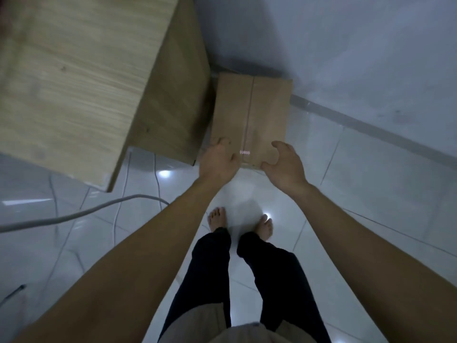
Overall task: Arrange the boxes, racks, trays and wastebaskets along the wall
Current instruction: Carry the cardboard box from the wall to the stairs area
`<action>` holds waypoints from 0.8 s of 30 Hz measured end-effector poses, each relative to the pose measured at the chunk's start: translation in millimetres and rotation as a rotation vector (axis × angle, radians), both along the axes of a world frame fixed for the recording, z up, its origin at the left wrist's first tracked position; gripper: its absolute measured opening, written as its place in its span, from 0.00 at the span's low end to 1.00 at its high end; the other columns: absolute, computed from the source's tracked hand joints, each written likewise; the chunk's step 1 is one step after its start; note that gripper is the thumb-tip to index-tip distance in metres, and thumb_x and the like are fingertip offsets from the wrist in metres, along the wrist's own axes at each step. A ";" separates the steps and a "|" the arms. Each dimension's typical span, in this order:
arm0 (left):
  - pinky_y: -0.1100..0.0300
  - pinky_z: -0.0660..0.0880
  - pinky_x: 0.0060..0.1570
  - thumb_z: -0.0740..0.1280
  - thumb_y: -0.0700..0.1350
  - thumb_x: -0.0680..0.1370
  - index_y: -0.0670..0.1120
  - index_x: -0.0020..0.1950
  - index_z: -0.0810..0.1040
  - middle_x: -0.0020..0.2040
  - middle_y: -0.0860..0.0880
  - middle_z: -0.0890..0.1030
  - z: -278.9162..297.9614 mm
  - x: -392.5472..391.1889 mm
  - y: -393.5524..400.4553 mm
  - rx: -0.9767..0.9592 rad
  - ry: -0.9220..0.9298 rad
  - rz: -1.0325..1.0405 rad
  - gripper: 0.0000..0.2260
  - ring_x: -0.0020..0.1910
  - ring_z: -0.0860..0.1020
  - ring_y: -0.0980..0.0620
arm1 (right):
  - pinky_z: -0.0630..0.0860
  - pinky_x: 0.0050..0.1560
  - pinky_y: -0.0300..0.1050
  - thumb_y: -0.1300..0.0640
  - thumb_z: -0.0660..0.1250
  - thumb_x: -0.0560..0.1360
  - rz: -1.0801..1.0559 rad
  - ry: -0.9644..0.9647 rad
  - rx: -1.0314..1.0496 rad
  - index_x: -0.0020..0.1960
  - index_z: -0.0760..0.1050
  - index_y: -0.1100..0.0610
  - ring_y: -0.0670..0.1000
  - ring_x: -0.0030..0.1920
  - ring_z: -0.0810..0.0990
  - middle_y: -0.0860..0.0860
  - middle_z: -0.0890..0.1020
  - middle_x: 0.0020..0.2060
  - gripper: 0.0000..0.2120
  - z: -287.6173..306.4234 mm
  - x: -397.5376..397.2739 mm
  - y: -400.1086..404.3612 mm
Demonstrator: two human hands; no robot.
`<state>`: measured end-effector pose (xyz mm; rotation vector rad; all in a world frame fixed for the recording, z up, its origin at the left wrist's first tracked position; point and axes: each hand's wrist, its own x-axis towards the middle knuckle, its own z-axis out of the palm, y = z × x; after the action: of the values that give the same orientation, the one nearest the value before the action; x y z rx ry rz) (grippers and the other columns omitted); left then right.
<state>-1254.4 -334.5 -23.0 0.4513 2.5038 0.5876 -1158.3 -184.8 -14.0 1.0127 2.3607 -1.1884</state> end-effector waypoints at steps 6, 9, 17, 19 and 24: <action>0.50 0.78 0.51 0.63 0.43 0.77 0.39 0.60 0.75 0.57 0.40 0.78 90.3 34.6 -4.9 0.006 0.036 -0.078 0.14 0.52 0.78 0.42 | 0.60 0.57 0.33 0.51 0.70 0.76 -0.012 -0.052 -0.093 0.75 0.65 0.54 0.52 0.68 0.69 0.53 0.69 0.70 0.30 88.0 50.7 -26.8; 0.54 0.76 0.44 0.62 0.43 0.77 0.40 0.57 0.75 0.53 0.42 0.78 116.1 46.4 -5.5 0.000 0.058 -0.186 0.11 0.45 0.78 0.44 | 0.64 0.61 0.37 0.51 0.70 0.75 -0.063 -0.069 -0.139 0.75 0.64 0.53 0.53 0.67 0.70 0.54 0.69 0.70 0.30 119.5 78.2 -35.4; 0.52 0.72 0.56 0.57 0.48 0.82 0.43 0.71 0.69 0.62 0.42 0.77 198.4 100.6 36.3 0.011 0.111 -0.502 0.19 0.58 0.76 0.41 | 0.65 0.68 0.44 0.49 0.69 0.76 -0.335 -0.039 -0.038 0.77 0.61 0.54 0.52 0.70 0.68 0.52 0.66 0.73 0.33 201.9 157.0 -22.0; 0.50 0.70 0.64 0.56 0.48 0.82 0.43 0.73 0.67 0.68 0.43 0.73 212.2 121.0 54.7 0.087 0.129 -0.584 0.20 0.64 0.73 0.43 | 0.64 0.66 0.41 0.49 0.69 0.77 -0.410 -0.030 0.012 0.76 0.61 0.54 0.52 0.70 0.68 0.52 0.66 0.73 0.32 215.6 179.8 -17.5; 0.50 0.67 0.66 0.55 0.48 0.83 0.43 0.74 0.66 0.71 0.44 0.70 235.0 184.8 95.9 0.165 0.119 -0.818 0.20 0.66 0.71 0.43 | 0.64 0.69 0.44 0.48 0.68 0.77 -0.594 -0.026 0.092 0.77 0.60 0.54 0.52 0.71 0.68 0.52 0.65 0.74 0.33 242.8 246.7 -17.5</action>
<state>-1069.5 -238.6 212.0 1.4992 2.1028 0.4302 -911.6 -202.3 228.9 1.8324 2.1710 -1.2382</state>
